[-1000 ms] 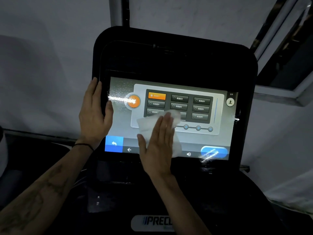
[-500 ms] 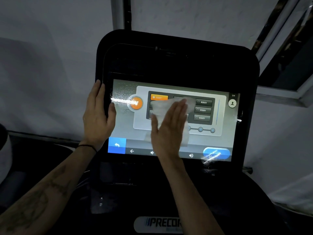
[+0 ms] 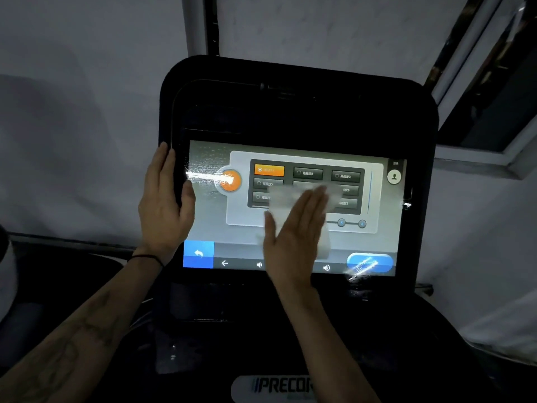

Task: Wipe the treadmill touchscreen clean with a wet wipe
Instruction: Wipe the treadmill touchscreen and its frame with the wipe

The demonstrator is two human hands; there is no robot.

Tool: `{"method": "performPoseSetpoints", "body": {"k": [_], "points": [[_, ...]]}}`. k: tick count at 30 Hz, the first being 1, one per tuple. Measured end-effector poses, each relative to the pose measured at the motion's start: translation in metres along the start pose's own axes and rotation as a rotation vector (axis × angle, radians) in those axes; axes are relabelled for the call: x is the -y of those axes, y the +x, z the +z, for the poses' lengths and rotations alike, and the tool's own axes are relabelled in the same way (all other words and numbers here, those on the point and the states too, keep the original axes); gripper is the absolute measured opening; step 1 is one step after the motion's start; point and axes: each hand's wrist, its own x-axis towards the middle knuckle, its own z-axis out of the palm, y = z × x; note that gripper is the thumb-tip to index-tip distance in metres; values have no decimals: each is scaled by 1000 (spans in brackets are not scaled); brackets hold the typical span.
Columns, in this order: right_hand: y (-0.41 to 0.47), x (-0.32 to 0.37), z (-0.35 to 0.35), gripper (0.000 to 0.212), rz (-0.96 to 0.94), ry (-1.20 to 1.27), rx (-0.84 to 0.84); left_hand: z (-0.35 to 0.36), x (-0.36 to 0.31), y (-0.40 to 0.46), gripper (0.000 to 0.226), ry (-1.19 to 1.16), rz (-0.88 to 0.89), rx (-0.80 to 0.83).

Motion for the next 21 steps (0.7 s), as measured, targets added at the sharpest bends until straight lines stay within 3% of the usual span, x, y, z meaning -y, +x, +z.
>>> {"method": "performPoseSetpoints", "body": {"k": [4, 9, 11, 13, 15, 19, 21], "points": [[-9, 26, 11, 85, -150, 4, 71, 0, 0, 1, 55, 8, 2, 4], [43, 1, 1, 83, -5, -28, -101, 0, -1, 0, 55, -5, 7, 0], [10, 0, 2, 84, 23, -9, -39, 0, -1, 0, 54, -6, 3, -10], [-20, 15, 9, 85, -71, -1, 54, -1, -2, 0, 54, -9, 8, -13], [-8, 32, 15, 85, -148, 17, 39, 0, -3, 0, 54, 0, 7, -4], [49, 18, 5, 84, -51, 15, -52, -1, -2, 0, 54, 7, -6, 0], [33, 3, 1, 83, 42, 28, -72, 0, -1, 0, 55, 7, -11, -3]]}}
